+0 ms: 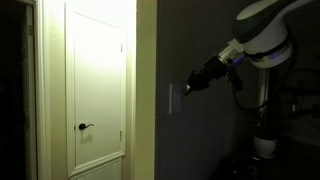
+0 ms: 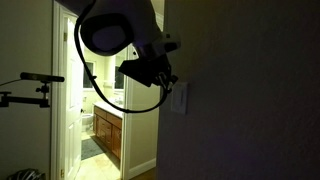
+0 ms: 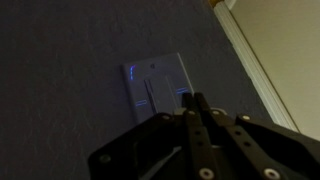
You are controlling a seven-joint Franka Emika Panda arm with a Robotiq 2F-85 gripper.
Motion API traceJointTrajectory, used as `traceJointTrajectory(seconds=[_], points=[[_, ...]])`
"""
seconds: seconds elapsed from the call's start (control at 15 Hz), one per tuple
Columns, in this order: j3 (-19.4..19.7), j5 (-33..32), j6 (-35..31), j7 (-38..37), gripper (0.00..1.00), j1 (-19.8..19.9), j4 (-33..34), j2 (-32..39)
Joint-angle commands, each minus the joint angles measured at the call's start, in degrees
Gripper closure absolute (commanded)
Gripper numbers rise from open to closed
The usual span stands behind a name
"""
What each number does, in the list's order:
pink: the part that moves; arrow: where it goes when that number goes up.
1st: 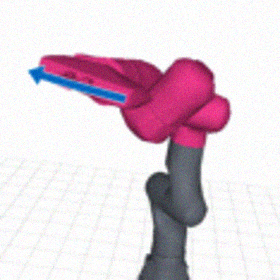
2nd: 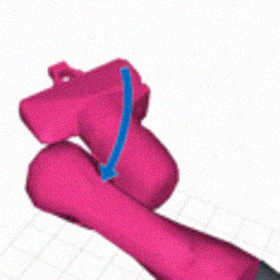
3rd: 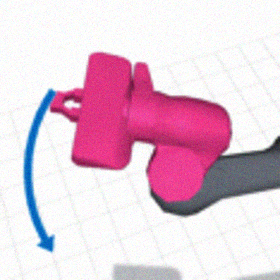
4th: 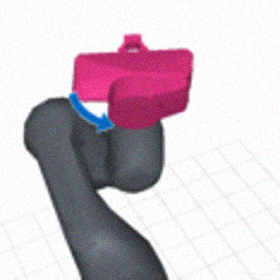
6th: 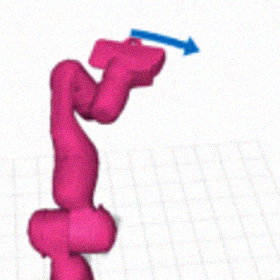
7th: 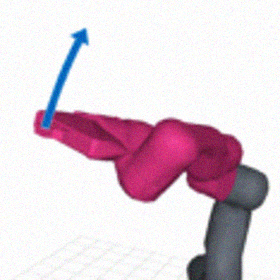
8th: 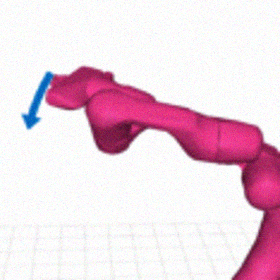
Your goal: Push the switch
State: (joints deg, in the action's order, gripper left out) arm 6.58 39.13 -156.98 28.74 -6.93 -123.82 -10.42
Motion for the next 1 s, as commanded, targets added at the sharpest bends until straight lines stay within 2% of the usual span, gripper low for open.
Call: traceJointTrajectory(seconds=[0.0,0.67,0.93], points=[[0.4,3.8,-2.3,2.6,0.94,-1.0,2.4,2.8],[0.1,6.0,-4.0,5.1,0.94,-0.5,6.0,6.4],[0.1,5.1,-4.5,5.2,0.94,-0.2,6.8,7.5]])
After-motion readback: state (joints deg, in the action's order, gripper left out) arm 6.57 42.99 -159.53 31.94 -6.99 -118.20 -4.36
